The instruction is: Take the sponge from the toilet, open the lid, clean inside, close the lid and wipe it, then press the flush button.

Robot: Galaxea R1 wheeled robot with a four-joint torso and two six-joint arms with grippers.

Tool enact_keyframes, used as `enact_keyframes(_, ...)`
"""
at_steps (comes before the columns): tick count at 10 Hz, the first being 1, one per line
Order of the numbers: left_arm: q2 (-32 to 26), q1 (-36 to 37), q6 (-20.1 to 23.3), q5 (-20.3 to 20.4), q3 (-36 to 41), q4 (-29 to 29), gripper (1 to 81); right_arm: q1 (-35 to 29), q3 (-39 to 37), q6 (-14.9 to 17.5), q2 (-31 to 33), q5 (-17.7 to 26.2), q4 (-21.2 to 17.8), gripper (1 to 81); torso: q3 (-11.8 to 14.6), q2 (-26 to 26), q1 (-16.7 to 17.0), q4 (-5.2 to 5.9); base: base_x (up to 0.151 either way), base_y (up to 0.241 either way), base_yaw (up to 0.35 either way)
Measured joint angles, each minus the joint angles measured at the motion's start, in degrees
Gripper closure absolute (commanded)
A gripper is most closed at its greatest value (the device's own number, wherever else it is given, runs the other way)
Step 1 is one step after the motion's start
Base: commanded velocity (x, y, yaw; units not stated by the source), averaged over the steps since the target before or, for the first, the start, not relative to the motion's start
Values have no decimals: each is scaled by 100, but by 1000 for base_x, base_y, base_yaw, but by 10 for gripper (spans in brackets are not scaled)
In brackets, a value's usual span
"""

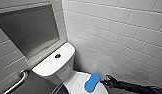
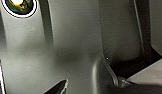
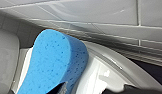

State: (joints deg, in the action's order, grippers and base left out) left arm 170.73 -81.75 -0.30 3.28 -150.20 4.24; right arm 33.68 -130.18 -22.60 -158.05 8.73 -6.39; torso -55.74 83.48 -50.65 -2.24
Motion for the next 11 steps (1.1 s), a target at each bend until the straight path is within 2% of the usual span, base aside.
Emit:
enact_keyframes(3, 13, 0, -2, 2, 0, 0, 10, 44, 183, 0, 183, 4, 22, 10, -2, 0, 0, 0, 0, 0, 0)
enact_keyframes(7, 74, -2, 0, 0, -35, 0, 10, 79, 1475, -16, 638, -124, 57, 10, -5, 0, 0, 0, 0, 0, 0)
enact_keyframes(9, 99, 0, 0, 2, -71, 2, 10, 77, 1604, -46, 544, -166, 61, 10, -5, 0, 0, 0, 0, 0, 0)
enact_keyframes(11, 99, 0, 0, 0, -74, 0, 10, 72, 1397, -184, 234, -193, 61, 10, -5, 0, 0, 0, 0, 0, 0)
